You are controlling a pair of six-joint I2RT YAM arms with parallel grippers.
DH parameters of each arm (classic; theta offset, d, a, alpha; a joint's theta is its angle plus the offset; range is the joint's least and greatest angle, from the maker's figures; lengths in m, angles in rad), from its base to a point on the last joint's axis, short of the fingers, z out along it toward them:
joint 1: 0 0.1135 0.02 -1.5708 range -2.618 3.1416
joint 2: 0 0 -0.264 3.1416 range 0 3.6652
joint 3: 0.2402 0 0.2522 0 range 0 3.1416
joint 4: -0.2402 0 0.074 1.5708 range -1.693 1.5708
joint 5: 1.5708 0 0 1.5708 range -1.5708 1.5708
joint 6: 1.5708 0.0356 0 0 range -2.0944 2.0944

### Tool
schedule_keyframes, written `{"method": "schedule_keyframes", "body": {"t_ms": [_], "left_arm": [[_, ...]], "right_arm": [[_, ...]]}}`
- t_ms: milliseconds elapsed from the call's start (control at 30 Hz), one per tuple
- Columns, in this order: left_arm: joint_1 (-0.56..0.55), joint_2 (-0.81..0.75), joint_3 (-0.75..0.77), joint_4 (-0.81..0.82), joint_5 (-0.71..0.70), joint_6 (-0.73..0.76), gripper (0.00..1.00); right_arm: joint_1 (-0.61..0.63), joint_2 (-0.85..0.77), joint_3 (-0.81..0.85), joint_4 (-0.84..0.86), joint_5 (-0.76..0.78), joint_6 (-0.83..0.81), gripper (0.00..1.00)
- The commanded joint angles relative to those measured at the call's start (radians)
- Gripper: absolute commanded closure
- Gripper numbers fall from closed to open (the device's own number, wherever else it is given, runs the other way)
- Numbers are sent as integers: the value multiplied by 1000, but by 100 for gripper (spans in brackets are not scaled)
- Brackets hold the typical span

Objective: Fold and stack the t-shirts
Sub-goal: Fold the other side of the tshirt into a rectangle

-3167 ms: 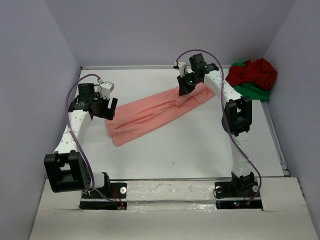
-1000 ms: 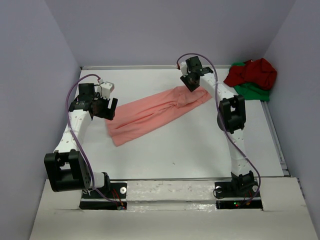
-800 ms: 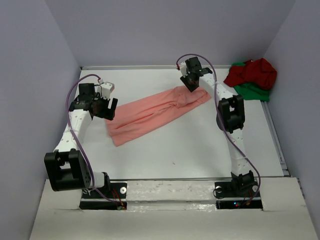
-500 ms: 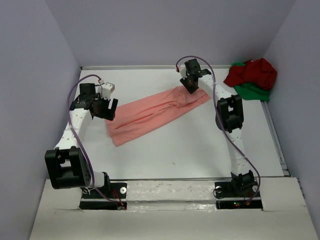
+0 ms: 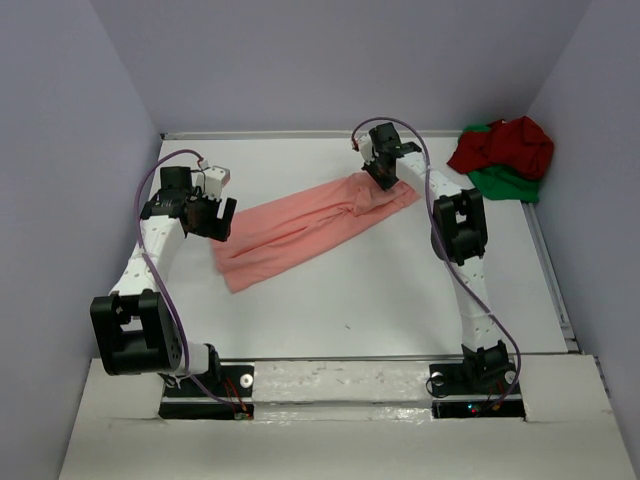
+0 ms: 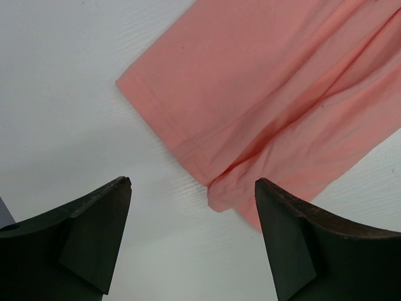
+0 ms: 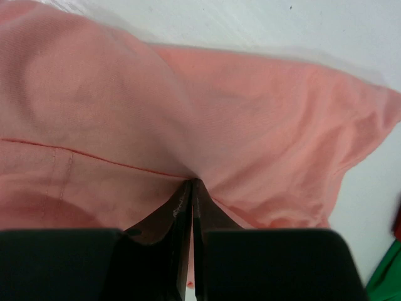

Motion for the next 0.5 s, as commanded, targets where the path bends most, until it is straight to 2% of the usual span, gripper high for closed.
{"method": "schedule_keyframes", "body": {"t_ms": [0,33,267,467], "left_arm": [[-1,-8,26,-13,2,4,11],[-1,-9,28,-13,3,3,11],[-1,-12,28,-13,2,3,11],[-1,-11,31,-13,2,1,11]], "right_arm": [[-5,-48,-23,23,-5,-6,96],[-5,-48,-24,23,-3,-6,96],[-5,-81,8,-2,-46,15,68],[-5,-94,42,-34,-61,20,65]]}}
